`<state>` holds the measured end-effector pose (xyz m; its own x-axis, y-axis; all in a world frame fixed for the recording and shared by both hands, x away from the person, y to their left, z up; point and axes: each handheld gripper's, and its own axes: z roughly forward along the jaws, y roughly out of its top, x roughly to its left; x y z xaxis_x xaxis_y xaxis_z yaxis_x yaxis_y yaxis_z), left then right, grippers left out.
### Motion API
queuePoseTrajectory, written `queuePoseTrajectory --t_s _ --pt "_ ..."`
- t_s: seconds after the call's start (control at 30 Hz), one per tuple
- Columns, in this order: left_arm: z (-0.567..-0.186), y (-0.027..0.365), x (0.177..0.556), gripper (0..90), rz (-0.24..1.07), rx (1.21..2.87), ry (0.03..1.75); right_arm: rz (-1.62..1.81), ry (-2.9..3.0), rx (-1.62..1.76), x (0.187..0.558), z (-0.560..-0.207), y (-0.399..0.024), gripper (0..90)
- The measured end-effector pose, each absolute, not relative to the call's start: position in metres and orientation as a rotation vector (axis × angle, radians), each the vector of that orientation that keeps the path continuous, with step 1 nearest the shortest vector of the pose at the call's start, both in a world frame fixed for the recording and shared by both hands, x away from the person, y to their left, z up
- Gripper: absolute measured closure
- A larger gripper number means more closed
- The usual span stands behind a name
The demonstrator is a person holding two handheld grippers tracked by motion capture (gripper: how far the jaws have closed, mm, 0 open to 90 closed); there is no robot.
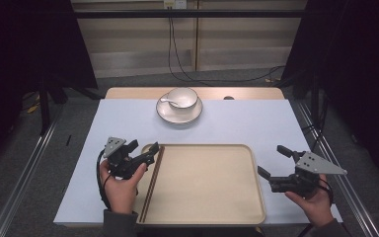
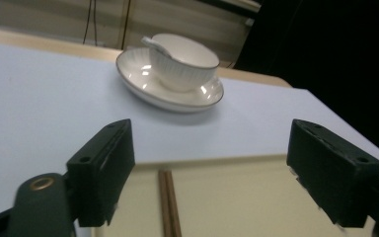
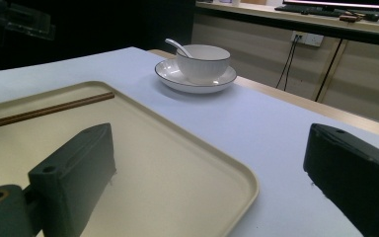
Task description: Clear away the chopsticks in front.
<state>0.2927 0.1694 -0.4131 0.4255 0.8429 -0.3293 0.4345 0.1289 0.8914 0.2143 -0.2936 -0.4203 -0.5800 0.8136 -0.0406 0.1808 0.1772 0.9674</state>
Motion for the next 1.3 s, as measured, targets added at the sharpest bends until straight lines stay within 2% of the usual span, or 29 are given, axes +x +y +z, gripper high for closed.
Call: queuePoseTrajectory --t_s 0.2,0.43,0.77,1.3 --pt "-0.405 0.171 0.301 8.9 0.433 1.471 1.165 1.419 1.898 0.923 0.215 -0.421 -0.292 4.9" --pt "-0.398 0.172 0.312 0.7 0.420 1.566 1.095 1.420 1.893 0.934 0.215 -0.421 -0.294 4.9" --pt "-0.386 0.179 0.319 0.5 0.446 1.678 1.002 1.417 1.902 0.929 0.214 -0.421 -0.294 4.9" --pt "-0.379 0.203 0.313 0.2 0.416 1.674 0.941 1.419 1.899 0.927 0.215 -0.422 -0.294 4.8"
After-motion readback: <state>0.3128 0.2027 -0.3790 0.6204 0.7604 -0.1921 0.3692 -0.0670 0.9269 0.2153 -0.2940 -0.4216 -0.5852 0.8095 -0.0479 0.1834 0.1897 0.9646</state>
